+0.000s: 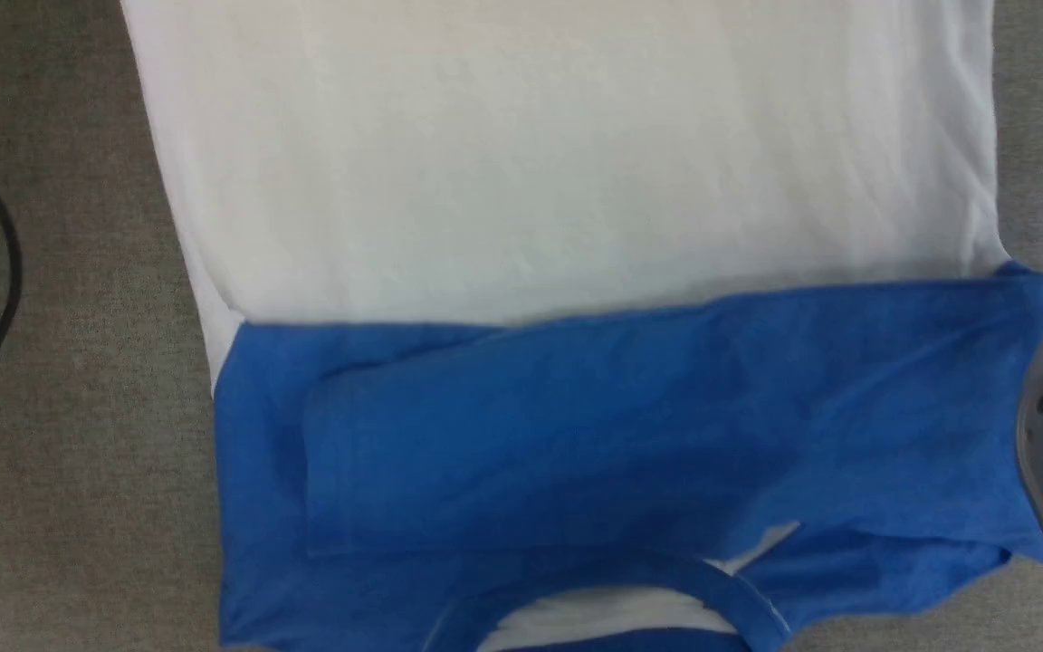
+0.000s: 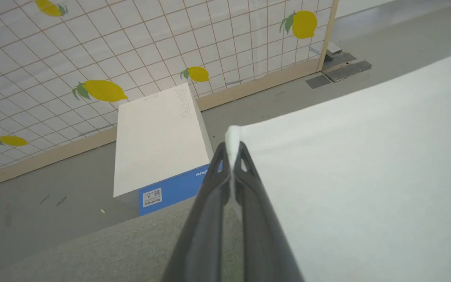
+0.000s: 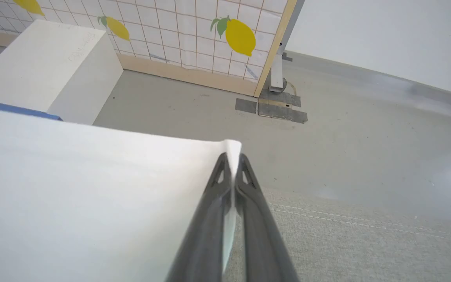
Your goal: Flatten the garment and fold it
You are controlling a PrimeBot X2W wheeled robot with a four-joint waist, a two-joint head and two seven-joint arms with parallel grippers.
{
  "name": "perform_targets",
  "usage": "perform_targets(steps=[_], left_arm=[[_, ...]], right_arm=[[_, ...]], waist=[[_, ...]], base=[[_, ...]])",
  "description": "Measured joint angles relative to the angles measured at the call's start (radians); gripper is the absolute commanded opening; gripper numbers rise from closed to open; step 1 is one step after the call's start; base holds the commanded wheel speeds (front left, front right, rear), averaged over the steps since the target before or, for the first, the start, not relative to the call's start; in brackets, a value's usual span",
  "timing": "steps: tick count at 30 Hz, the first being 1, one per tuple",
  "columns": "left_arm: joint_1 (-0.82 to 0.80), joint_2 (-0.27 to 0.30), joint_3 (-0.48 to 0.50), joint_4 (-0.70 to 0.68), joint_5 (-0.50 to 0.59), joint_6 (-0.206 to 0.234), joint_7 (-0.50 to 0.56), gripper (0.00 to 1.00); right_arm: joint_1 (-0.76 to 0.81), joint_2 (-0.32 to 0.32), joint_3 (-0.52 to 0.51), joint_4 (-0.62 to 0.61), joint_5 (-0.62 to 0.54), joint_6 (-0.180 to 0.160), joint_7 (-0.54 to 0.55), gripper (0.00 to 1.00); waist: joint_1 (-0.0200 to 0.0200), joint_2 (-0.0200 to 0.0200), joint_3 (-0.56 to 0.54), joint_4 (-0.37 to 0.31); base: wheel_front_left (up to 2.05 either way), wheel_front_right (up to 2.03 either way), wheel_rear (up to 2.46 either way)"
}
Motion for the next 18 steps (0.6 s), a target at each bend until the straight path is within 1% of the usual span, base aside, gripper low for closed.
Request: perform_targets(steps=[3,6,10,14,18], left_arm=[[-0.006,0.0,0.001,0.029,0.037,0.015,-0.091,0.0],[-0.005,0.004,-0.002,0.062,0.056,0.021,-0.166,0.0],[0.02,0.007,-0.008,0.091,0.06,0.021,-0.232,0.0],[0.11,0.009,-0.014,0.095,0.049,0.016,-0.289,0.0],[0.245,0.019,-0.025,0.059,0.035,0.012,-0.323,0.0]], right_arm=[[0.003,-0.001,0.007,0.017,0.014,0.0,-0.085,0.0],[0.026,-0.001,0.034,0.033,0.025,0.0,-0.171,0.0],[0.072,-0.002,0.068,0.051,0.065,0.0,-0.263,0.0],[0.143,-0.022,0.13,0.048,0.133,0.0,-0.326,0.0],[0.256,-0.076,0.215,-0.002,0.212,0.0,-0.368,0.0]], waist=[[0.0,0.0,-0.021,-0.008],[0.0,0.0,-0.048,-0.013],[0.0,0.0,-0.096,-0.019],[0.0,0.0,-0.154,-0.02],[-0.0001,0.0,-0.226,-0.018]], base=[[0.0,0.0,0.0],[0.0,0.0,0.0],[0.0,0.0,0.0],[0.0,0.0,0.0],[0.0,0.0,0.0]])
